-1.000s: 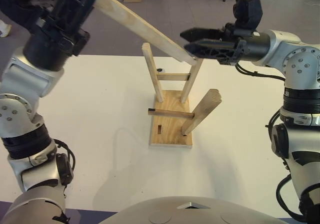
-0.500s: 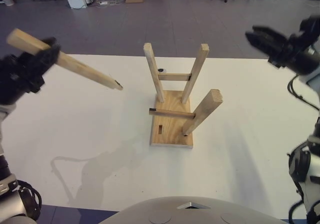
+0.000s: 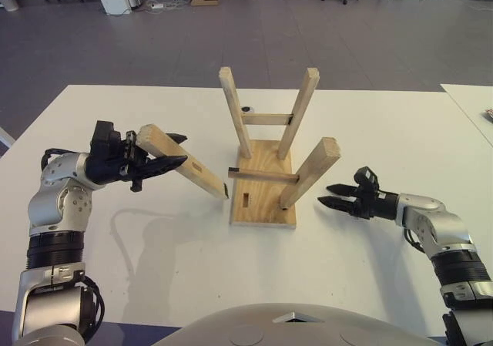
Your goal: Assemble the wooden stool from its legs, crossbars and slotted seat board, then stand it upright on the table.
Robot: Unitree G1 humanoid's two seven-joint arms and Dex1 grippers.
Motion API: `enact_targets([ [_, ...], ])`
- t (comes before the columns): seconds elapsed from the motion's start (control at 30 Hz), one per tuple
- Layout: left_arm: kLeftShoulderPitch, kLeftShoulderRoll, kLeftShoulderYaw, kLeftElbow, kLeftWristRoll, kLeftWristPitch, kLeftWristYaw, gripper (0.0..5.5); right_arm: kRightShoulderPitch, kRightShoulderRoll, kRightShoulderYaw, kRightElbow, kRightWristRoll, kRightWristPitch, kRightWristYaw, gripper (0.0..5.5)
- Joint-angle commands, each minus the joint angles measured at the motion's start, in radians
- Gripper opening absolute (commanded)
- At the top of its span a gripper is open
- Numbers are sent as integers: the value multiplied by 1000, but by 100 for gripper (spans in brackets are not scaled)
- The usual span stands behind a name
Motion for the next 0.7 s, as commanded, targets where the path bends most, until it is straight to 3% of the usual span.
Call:
enact_targets([
  [0.03,-33,-26,-24,-17,4,11,-10,204,13,27,32,19,-22,8,1,317],
  [0.43,-114,-79,-124,-3,58,19,-22,204,-8,45,47,16,-18,17,4,317],
  [0.7,-227,-40,-202,95,105,31,-80,204,-17,68,48,8,-14,18,-4,317],
])
